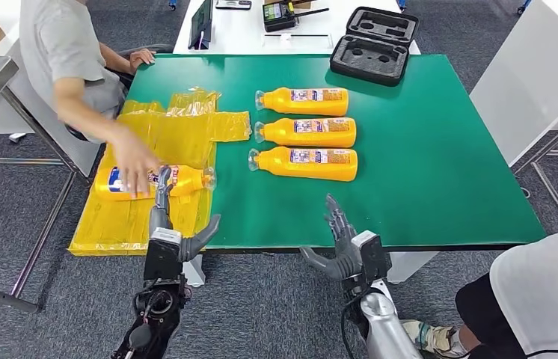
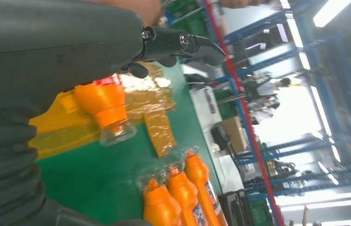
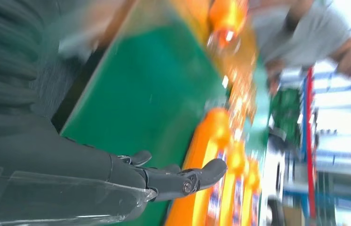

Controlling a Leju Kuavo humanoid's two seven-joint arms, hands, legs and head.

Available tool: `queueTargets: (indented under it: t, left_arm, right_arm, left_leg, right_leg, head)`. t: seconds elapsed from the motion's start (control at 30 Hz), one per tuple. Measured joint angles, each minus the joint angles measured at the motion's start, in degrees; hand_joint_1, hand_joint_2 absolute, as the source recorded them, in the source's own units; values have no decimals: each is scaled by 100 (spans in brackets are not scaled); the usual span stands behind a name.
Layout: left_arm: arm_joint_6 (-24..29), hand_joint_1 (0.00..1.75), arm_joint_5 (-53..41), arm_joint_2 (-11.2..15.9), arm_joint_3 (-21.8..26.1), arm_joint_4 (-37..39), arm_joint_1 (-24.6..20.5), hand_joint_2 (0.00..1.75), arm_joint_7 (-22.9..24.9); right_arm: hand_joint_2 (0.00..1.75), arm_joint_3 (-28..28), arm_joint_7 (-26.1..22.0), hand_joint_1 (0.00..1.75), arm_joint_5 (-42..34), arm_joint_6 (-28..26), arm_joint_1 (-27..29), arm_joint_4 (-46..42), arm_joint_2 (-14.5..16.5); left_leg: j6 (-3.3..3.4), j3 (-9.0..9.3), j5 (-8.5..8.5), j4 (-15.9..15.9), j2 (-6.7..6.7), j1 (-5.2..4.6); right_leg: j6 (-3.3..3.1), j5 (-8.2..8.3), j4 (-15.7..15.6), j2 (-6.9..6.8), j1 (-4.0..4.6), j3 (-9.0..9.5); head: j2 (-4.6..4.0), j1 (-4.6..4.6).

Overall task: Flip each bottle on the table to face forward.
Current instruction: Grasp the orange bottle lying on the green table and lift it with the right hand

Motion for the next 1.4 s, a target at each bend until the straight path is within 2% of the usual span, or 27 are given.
queueTargets:
  t: [0.03, 0.17, 0.27, 0.37, 0.8, 1.07, 1.4]
  left_arm:
    - [-30, 0, 119, -10, -3, 29, 0, 175, -2]
    - [-164, 0, 527, -45, -30, 91, 3, 175, -8]
    - [-256, 0, 776, -67, -93, 135, 8, 175, -9]
    - [-311, 0, 898, -73, -167, 181, 19, 175, -9]
    - [-316, 0, 954, -73, -355, 306, 29, 175, -9]
    - [-148, 0, 1145, -77, -622, 444, -111, 175, -9]
    - [-145, 0, 1166, -77, -705, 469, -127, 175, -11]
  right_arm:
    - [0, 9, 0, 0, 244, -423, 31, -74, 3]
    - [175, 137, 0, 0, 1642, -2321, 127, -408, -71]
    - [175, 142, 0, 0, 2617, -3035, 165, -572, -197]
    - [175, 52, 5, 0, 3091, -3198, 190, -691, -321]
    - [175, -149, 58, 0, 3488, -3261, 191, -815, -581]
    - [175, -229, 220, 0, 3949, -2995, -359, -559, -898]
    - [175, -232, 191, 0, 3931, -2939, -493, -371, -1017]
  left_leg:
    - [0, 0, 0, 0, 0, 0]
    - [0, 1, 0, 0, 1, -1]
    - [0, 0, 0, 0, -1, -2]
    - [0, 0, -1, 0, -1, -2]
    - [0, 0, 0, 0, 0, -1]
    - [6, 0, 4, 2, -2, -4]
    - [6, 0, 3, 2, -1, -2]
  right_leg:
    - [0, 0, 0, 0, 0, 0]
    - [0, 0, 0, 1, -1, 0]
    - [0, 0, -1, 0, -2, 0]
    - [0, 0, -1, 0, -2, 0]
    - [0, 0, 0, 0, -1, 0]
    - [8, 6, -1, -1, -6, 2]
    - [8, 5, 0, -1, -2, 2]
  head:
    - [0, 0]
    - [0, 1]
    - [0, 1]
    - [0, 0]
    - [0, -1]
    - [0, 1]
    - [0, -1]
